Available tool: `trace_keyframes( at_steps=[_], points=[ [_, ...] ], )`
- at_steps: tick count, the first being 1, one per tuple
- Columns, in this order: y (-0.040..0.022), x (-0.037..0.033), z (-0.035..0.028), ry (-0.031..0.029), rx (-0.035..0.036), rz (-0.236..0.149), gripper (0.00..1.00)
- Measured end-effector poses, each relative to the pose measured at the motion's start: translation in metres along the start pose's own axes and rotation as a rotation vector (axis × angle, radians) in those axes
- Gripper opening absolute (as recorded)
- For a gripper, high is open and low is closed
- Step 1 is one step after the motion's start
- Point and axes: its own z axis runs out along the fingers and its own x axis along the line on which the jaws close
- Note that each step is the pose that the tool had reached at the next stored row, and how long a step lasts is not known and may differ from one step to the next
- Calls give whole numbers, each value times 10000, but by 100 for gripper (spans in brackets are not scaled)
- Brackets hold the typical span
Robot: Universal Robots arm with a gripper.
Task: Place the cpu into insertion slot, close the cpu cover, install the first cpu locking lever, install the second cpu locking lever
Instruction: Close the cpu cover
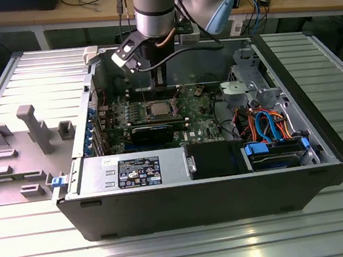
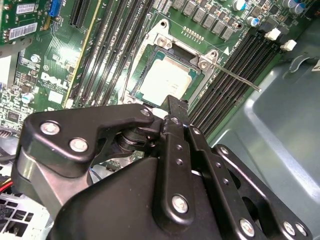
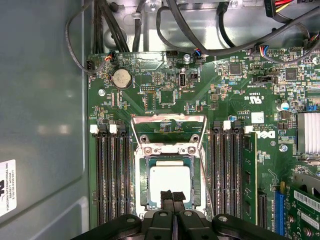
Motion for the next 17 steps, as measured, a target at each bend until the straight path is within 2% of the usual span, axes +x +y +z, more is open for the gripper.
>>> trace_keyframes(
  at_steps=[9,17],
  points=[
    [0,1,-23,-7,0,0,11],
    [2,5,-105,-14,-1,0,11]
  ],
)
